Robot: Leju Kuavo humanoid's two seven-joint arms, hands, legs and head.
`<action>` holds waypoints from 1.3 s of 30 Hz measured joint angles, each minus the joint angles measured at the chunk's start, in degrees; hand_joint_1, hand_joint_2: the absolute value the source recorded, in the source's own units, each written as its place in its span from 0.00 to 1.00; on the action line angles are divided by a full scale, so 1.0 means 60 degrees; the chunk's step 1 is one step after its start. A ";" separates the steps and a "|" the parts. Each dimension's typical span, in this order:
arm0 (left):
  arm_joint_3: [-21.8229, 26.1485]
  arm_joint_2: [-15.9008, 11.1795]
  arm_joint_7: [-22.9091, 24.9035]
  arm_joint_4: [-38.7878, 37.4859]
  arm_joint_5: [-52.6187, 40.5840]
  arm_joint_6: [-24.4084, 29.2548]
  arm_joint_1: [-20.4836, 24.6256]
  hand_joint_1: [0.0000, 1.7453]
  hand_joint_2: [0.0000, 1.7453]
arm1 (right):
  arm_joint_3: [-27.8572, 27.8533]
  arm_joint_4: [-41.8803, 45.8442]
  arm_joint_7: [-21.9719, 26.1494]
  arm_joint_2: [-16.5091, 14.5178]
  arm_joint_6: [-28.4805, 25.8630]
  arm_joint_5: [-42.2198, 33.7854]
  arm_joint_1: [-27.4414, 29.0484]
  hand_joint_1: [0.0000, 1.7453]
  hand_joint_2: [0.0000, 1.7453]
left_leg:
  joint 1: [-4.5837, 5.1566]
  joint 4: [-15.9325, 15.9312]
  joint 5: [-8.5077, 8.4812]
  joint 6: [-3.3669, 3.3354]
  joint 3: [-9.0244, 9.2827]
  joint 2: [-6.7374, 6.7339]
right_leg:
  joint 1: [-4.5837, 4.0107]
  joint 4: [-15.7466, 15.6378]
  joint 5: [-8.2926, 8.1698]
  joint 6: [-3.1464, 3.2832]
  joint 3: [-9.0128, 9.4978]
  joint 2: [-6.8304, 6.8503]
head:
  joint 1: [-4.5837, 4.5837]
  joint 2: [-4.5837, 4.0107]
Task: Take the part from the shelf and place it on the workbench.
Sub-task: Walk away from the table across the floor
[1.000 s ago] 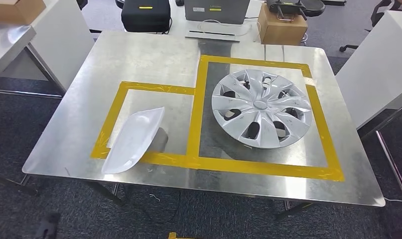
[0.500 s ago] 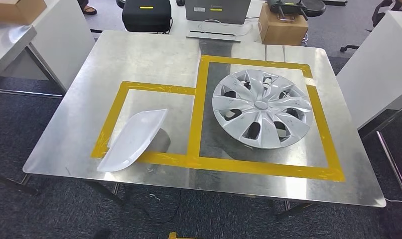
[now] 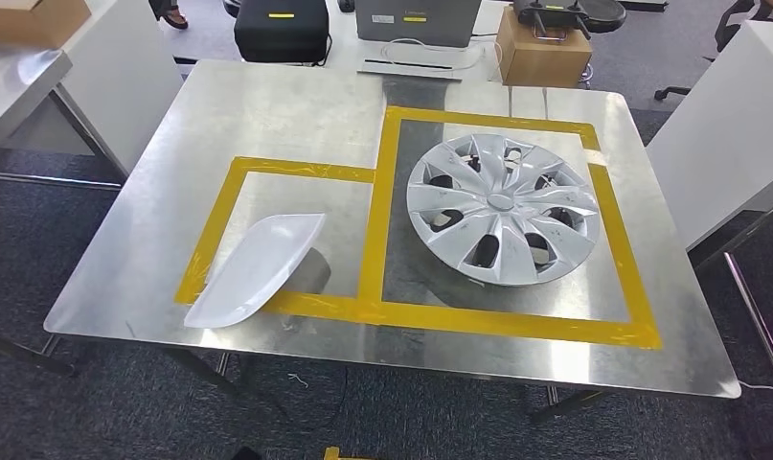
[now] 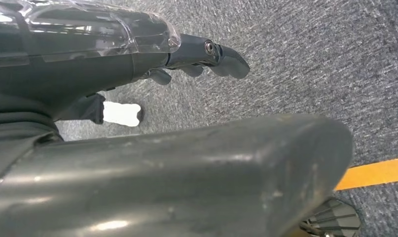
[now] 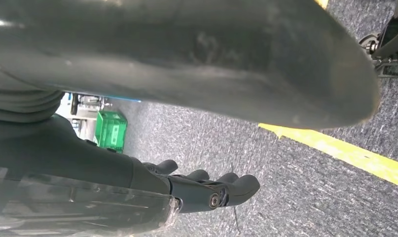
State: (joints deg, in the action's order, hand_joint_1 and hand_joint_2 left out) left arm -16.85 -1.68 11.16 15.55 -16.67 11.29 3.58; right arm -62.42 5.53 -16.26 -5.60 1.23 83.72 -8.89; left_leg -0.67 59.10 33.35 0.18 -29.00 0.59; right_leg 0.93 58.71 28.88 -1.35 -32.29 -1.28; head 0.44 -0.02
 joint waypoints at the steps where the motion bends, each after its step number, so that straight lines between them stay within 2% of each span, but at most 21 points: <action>1: -0.0025 0.0007 -0.0004 -0.0015 0.0020 -0.0022 0.0002 0.00 0.00 | -0.0005 0.0000 0.0018 -0.0002 -0.0015 0.0034 0.0000 0.00 0.00 | 0.0001 0.0000 -0.0001 -0.0001 0.0000 0.0000 | 0.0001 0.0000 -0.0002 -0.0003 0.0000 0.0000 | 0.0000 0.0000; 11: -0.0260 0.0090 -0.0002 -0.0155 0.0090 -0.0148 0.0019 0.00 0.00 | -0.0042 0.0000 0.0128 -0.0015 -0.0150 0.0162 -0.0006 0.00 0.00 | 0.0061 0.0013 -0.0015 -0.0042 -0.0003 0.0009 | 0.0051 -0.0029 -0.0044 -0.0068 0.0000 0.0000 | 0.0000 0.0000; 14: -0.0280 0.0119 -0.0039 -0.0174 0.0090 -0.0144 0.0021 0.00 0.00 | -0.0055 0.0000 0.0127 0.0000 -0.0151 0.0160 -0.0006 0.00 0.00 | 0.0104 0.0018 -0.0036 -0.0102 -0.0012 0.0021 | 0.0091 -0.0070 -0.0085 -0.0140 0.0003 0.0000 | 0.0000 0.0000; 17: -0.0324 0.0161 -0.0077 -0.0184 0.0094 -0.0134 0.0038 0.00 0.00 | -0.0065 0.0000 0.0140 0.0017 -0.0172 0.0159 0.0000 0.00 0.00 | 0.0094 -0.0037 -0.0155 -0.0231 -0.0013 0.0013 | 0.0114 -0.0087 -0.0111 -0.0258 0.0001 0.0016 | -0.0002 0.0000; 18: -0.0332 0.0179 -0.0083 -0.0186 0.0103 -0.0129 0.0052 0.00 0.00 | -0.0067 0.0000 0.0148 0.0030 -0.0183 0.0159 0.0001 0.00 0.00 | 0.0071 -0.0078 -0.0212 -0.0286 -0.0013 0.0001 | 0.0108 0.0032 0.0012 -0.0281 -0.0044 0.0048 | 0.0005 0.0000; 19: -0.0334 0.0197 -0.0087 -0.0187 0.0114 -0.0123 0.0064 0.00 0.00 | -0.0068 0.0000 0.0156 0.0042 -0.0191 0.0159 -0.0001 0.00 0.00 | 0.0048 -0.0121 -0.0263 -0.0336 -0.0019 -0.0014 | 0.0100 0.0322 0.0254 -0.0288 -0.0151 0.0083 | 0.0016 0.0000; 21: -0.0336 0.0231 -0.0090 -0.0192 0.0137 -0.0110 0.0073 0.00 0.00 | -0.0069 0.0000 0.0163 0.0058 -0.0200 0.0159 -0.0005 0.00 0.00 | 0.0057 -0.0145 -0.0309 -0.0395 -0.0046 -0.0039 | 0.0092 0.1417 0.0934 -0.0279 -0.0548 0.0136 | 0.0037 0.0000; 22: -0.0338 0.0243 -0.0090 -0.0200 0.0141 -0.0107 0.0071 0.00 0.00 | -0.0069 0.0000 0.0166 0.0059 -0.0201 0.0159 -0.0005 0.00 0.00 | 0.0076 -0.0142 -0.0320 -0.0407 -0.0061 -0.0049 | 0.0091 0.1998 0.1186 -0.0267 -0.0750 0.0139 | 0.0041 0.0000; 23: -0.0340 0.0254 -0.0089 -0.0211 0.0144 -0.0107 0.0068 0.00 0.00 | -0.0069 0.0000 0.0168 0.0062 -0.0201 0.0159 -0.0004 0.00 0.00 | 0.0099 -0.0139 -0.0327 -0.0413 -0.0071 -0.0056 | 0.0090 0.2367 0.1271 -0.0245 -0.0858 0.0140 | 0.0042 0.0000; 24: -0.0342 0.0267 -0.0086 -0.0223 0.0145 -0.0107 0.0068 0.00 0.00 | -0.0069 0.0000 0.0169 0.0068 -0.0202 0.0158 -0.0003 0.00 0.00 | 0.0122 -0.0133 -0.0334 -0.0413 -0.0077 -0.0060 | 0.0084 0.2415 0.1167 -0.0210 -0.0826 0.0141 | 0.0043 0.0000; 25: -0.0343 0.0280 -0.0079 -0.0234 0.0145 -0.0107 0.0070 0.00 0.00 | -0.0070 0.0001 0.0170 0.0076 -0.0203 0.0157 -0.0004 0.00 0.00 | 0.0144 -0.0128 -0.0339 -0.0410 -0.0075 -0.0060 | 0.0071 0.2118 0.0901 -0.0156 -0.0639 0.0143 | 0.0045 0.0000; 26: -0.0346 0.0297 -0.0071 -0.0242 0.0145 -0.0107 0.0074 0.00 0.00 | -0.0070 0.0003 0.0170 0.0087 -0.0204 0.0155 -0.0009 0.00 0.00 | 0.0162 -0.0124 -0.0341 -0.0404 -0.0070 -0.0058 | 0.0042 0.1543 0.0556 -0.0073 -0.0335 0.0143 | 0.0046 0.0000; 28: -0.0373 0.0351 -0.0052 -0.0255 0.0145 -0.0107 0.0091 0.00 0.00 | -0.0070 0.0005 0.0170 0.0120 -0.0207 0.0152 -0.0025 0.00 0.00 | 0.0191 -0.0113 -0.0364 -0.0344 -0.0106 -0.0059 | -0.0039 0.0450 0.0144 0.0112 0.0213 0.0157 | 0.0036 0.0000; 29: -0.0396 0.0376 -0.0040 -0.0260 0.0145 -0.0108 0.0100 0.00 0.00 | -0.0070 0.0006 0.0170 0.0138 -0.0208 0.0150 -0.0033 0.00 0.00 | 0.0182 -0.0109 -0.0391 -0.0289 -0.0138 -0.0063 | -0.0082 0.0134 0.0077 0.0180 0.0347 0.0162 | 0.0031 0.0000; 32: -0.0472 0.0412 0.0008 -0.0268 0.0145 -0.0111 0.0110 0.00 0.00 | -0.0073 0.0006 0.0170 0.0164 -0.0211 0.0150 -0.0041 0.00 0.00 | 0.0115 -0.0101 -0.0445 -0.0101 -0.0214 -0.0077 | -0.0133 -0.0145 0.0012 0.0287 0.0379 0.0181 | 0.0033 0.0000; 33: -0.0487 0.0412 0.0020 -0.0270 0.0145 -0.0110 0.0113 0.00 0.00 | -0.0074 0.0005 0.0170 0.0168 -0.0212 0.0151 -0.0048 0.00 0.00 | 0.0107 -0.0026 -0.0329 -0.0048 -0.0261 -0.0080 | -0.0118 -0.0267 -0.0044 0.0333 0.0391 0.0193 | 0.0017 0.0000; 34: -0.0496 0.0411 0.0027 -0.0272 0.0146 -0.0109 0.0118 0.00 0.00 | -0.0074 0.0005 0.0169 0.0173 -0.0213 0.0152 -0.0058 0.00 0.00 | 0.0098 0.0201 -0.0093 0.0005 -0.0363 -0.0082 | -0.0093 -0.0390 -0.0108 0.0380 0.0387 0.0208 | -0.0013 0.0000; 37: -0.0507 0.0406 0.0036 -0.0276 0.0148 -0.0107 0.0127 0.00 0.00 | -0.0077 0.0004 0.0167 0.0185 -0.0219 0.0160 -0.0074 0.00 0.00 | 0.0004 0.1642 0.0898 0.0170 -0.0908 -0.0078 | -0.0064 -0.0451 -0.0259 0.0409 0.0214 0.0239 | -0.0105 0.0000; 38: -0.0513 0.0405 0.0038 -0.0279 0.0149 -0.0107 0.0126 0.00 0.00 | -0.0086 0.0004 0.0166 0.0185 -0.0219 0.0166 -0.0071 0.00 0.00 | -0.0042 0.2012 0.1033 0.0228 -0.1010 -0.0080 | -0.0058 -0.0409 -0.0295 0.0383 0.0127 0.0250 | -0.0116 0.0000; 39: -0.0521 0.0402 0.0040 -0.0282 0.0152 -0.0105 0.0126 0.00 0.00 | -0.0102 0.0003 0.0165 0.0184 -0.0219 0.0175 -0.0069 0.00 0.00 | -0.0089 0.2106 0.0987 0.0288 -0.0974 -0.0086 | -0.0040 -0.0354 -0.0329 0.0353 0.0033 0.0258 | -0.0120 0.0000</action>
State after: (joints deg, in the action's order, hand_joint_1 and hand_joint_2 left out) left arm -19.98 0.73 11.40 13.86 -15.76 10.66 4.33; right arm -63.04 5.55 -15.27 -4.49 -0.09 84.77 -9.31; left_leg -1.20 71.74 39.27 1.91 -34.85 0.07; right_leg 0.69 56.59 26.91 0.77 -32.10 0.27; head -0.28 -0.02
